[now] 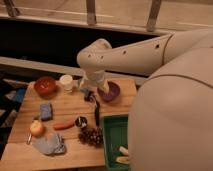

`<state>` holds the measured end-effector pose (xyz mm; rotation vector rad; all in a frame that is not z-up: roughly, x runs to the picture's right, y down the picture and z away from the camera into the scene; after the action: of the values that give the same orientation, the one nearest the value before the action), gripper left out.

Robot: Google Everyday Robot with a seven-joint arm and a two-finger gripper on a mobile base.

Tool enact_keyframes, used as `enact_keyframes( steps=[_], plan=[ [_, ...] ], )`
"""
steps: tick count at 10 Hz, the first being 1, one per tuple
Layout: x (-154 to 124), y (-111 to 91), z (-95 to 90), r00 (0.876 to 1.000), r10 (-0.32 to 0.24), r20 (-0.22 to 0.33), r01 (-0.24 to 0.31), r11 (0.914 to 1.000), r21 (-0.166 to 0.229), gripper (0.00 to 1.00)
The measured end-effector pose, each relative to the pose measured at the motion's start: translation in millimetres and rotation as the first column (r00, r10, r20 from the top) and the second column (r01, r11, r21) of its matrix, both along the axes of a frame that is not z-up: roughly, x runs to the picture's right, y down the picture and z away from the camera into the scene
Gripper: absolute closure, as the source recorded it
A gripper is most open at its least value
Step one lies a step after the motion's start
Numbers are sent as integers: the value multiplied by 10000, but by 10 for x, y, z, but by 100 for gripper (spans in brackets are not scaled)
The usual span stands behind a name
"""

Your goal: Stack bowls on top of each other

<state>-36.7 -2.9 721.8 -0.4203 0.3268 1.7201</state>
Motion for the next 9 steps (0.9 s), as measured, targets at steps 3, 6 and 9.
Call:
enact_keyframes(
  steps=[3, 6, 9],
  plan=[
    [264, 87, 56, 9983, -248, 520, 282, 9975, -653, 20],
    [134, 21, 177, 9903, -873, 1084, 964, 9919, -825, 20],
    [-405, -183, 375, 9753, -1506, 1616, 1628, 9845, -647, 20]
  ],
)
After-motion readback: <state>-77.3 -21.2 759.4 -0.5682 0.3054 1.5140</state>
